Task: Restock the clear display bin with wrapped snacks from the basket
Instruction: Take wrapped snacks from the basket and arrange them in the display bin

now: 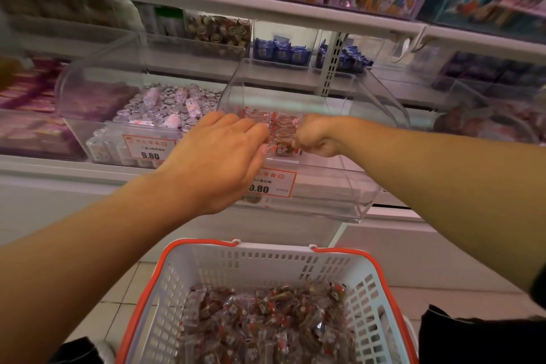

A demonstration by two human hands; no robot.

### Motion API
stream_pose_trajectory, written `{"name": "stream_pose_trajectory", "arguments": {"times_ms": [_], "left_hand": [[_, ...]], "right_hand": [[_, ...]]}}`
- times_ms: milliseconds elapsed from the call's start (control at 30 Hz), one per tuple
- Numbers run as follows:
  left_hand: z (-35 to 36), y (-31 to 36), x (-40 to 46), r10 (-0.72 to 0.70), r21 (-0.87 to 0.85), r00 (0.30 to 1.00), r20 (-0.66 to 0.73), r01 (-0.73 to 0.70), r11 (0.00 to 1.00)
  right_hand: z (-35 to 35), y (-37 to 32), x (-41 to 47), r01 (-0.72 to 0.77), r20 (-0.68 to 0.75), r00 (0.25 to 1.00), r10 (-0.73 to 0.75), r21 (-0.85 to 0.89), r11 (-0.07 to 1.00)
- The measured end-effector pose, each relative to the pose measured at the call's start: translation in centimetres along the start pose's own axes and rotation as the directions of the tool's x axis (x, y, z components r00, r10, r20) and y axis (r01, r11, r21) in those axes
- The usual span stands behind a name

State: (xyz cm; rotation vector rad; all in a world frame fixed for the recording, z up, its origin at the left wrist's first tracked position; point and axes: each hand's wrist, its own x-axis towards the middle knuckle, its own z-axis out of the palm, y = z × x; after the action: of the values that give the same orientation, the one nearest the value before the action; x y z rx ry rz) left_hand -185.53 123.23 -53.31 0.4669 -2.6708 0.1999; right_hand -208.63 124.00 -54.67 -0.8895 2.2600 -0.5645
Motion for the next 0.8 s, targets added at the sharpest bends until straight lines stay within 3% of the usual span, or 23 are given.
{"name": "stream_pose_trajectory", "arguments": {"times_ms": [67,200,267,300,333,433,467,500,533,567,600,633,667,700,767,800], "left_hand": [[-0.1,0.0,0.0,-0.005,-0.011,1.0,-0.006,0.005,1.0],[-0.3,0.1,0.1,-0.004,-0.11,0.998,-0.062,-0.003,0.994],[-0.9,0.0,0.0,0.027,-0.195,0.99,-0.135,-0.054,0.979],[-1.1,0.1,-0.2,0.059,-0.223,0.982,-0.181,-0.1,0.97],[-1.1,0.1,-0.6,0.101,-0.209,0.967,-0.233,-0.151,0.966],[-0.1,0.8,-2.3,0.221,-0.127,0.918,-0.33,-0.275,0.953],[0.8,1.3,-3.0,0.244,-0.129,0.923,-0.298,-0.292,0.948],[2.3,1.8,-3.6,0.258,-0.137,0.941,-0.22,-0.291,0.947],[4.0,2.6,-4.5,0.245,-0.144,0.967,-0.072,-0.253,0.957],[5.7,3.3,-5.5,0.202,-0.135,0.969,0.14,-0.183,0.974],[7.8,3.9,-6.8,0.127,-0.114,0.919,0.372,-0.091,0.989],[9.9,4.6,-8.3,0.048,-0.085,0.819,0.572,0.001,0.996],[12.0,5.4,-9.9,-0.012,-0.042,0.678,0.735,0.064,0.997],[14.0,6.2,-11.6,-0.045,-0.014,0.525,0.85,0.107,0.994],[17.2,8.0,-15.3,-0.056,-0.01,0.246,0.968,0.26,0.966],[18.3,9.1,-16.9,-0.018,-0.045,0.151,0.988,0.402,0.914]], "right_hand": [[-0.1,-0.2,-0.4,0.006,0.002,1.0,-0.006,0.007,1.0],[-0.6,-1.1,-2.6,0.103,-0.114,0.984,-0.135,-0.253,0.962],[-1.3,-1.5,-4.4,0.216,-0.173,0.944,-0.28,-0.315,0.924],[-1.6,-1.6,-5.6,0.305,-0.248,0.887,-0.389,-0.319,0.898],[-1.5,-1.3,-7.1,0.412,-0.358,0.784,-0.507,-0.31,0.857],[2.0,3.1,-12.6,0.758,-0.649,0.256,-0.716,-0.325,0.565],[4.4,5.6,-13.9,0.786,-0.673,0.177,-0.718,-0.342,0.515],[7.1,8.3,-14.6,0.781,-0.68,0.193,-0.707,-0.329,0.531],[9.9,11.0,-14.6,0.744,-0.654,0.312,-0.689,-0.283,0.605],[12.6,13.5,-14.0,0.671,-0.563,0.51,-0.651,-0.213,0.71],[15.1,15.9,-13.4,0.53,-0.375,0.745,-0.552,-0.17,0.831],[17.5,18.6,-12.6,0.377,-0.119,0.906,-0.406,-0.206,0.903],[19.7,21.3,-12.1,0.252,0.101,0.967,-0.233,-0.252,0.934],[21.6,23.9,-12.1,0.14,0.226,0.971,-0.076,-0.285,0.948],[24.1,28.2,-12.7,-0.117,0.252,0.946,0.206,-0.327,0.938],[24.9,29.8,-13.0,-0.236,0.239,0.915,0.324,-0.334,0.913]]}}
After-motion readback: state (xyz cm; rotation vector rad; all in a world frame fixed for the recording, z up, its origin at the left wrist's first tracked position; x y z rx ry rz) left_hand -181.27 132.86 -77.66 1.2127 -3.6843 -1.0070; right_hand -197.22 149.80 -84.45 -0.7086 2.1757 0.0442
